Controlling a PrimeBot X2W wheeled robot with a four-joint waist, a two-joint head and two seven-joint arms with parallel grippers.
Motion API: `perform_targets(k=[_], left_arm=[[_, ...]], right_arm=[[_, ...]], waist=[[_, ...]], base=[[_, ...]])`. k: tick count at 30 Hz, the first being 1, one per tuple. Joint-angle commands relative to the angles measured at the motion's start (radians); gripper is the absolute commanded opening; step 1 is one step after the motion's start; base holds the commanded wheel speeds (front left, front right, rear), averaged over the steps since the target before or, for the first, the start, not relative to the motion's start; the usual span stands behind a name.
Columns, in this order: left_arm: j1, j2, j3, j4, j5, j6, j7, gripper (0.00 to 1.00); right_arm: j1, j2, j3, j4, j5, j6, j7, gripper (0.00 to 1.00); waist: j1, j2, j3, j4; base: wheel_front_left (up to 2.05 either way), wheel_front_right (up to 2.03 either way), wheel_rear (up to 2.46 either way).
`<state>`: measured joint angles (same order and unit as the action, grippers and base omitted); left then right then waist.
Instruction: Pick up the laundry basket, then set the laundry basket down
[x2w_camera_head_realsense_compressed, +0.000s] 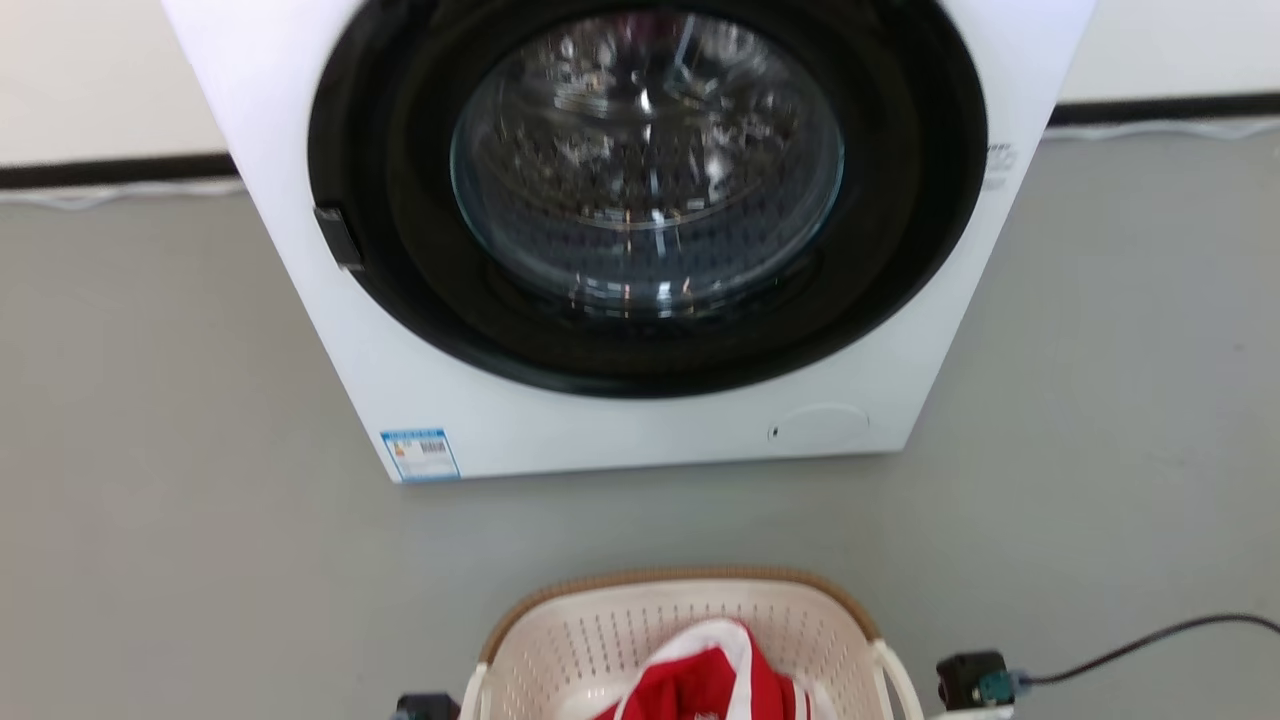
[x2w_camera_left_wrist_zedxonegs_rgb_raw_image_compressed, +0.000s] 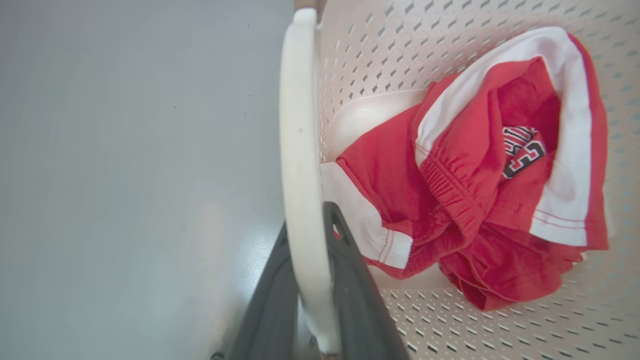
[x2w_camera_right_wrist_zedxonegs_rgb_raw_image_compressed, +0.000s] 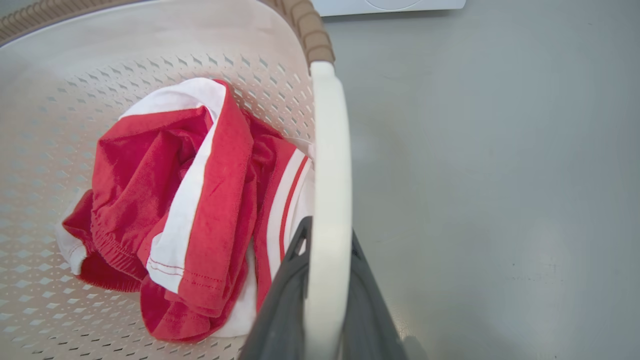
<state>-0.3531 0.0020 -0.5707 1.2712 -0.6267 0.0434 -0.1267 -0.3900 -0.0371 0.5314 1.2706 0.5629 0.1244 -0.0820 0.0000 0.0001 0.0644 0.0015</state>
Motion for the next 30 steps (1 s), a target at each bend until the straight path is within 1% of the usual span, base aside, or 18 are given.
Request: perform_targets(k=[1, 10, 30], left_arm=[[0.005, 0.048, 0.019, 0.003, -0.013, 0.011, -0.007, 0.00], [0.032, 0.048, -0.003, 0.008, -0.030, 0.018, -0.003, 0.00], [0.027, 0.048, -0.025, 0.014, -0.058, 0.026, -0.015, 0.00]], right_arm=[[0.026, -0.013, 0.035, -0.003, 0.018, 0.006, 0.004, 0.00], [0.048, -0.013, 0.079, -0.002, 0.068, 0.006, 0.007, 0.00], [0.032, -0.013, 0.152, 0.006, 0.140, 0.006, -0.010, 0.00]], waist=[[0.0000, -0.0001, -0.057, 0.000], [0.0000, -0.0001, -0.101, 0.003], [0.0000, -0.0001, -0.107, 0.000]], base=[[0.00, 0.00, 0.00], [0.00, 0.00, 0.00], [0.00, 0.00, 0.00]])
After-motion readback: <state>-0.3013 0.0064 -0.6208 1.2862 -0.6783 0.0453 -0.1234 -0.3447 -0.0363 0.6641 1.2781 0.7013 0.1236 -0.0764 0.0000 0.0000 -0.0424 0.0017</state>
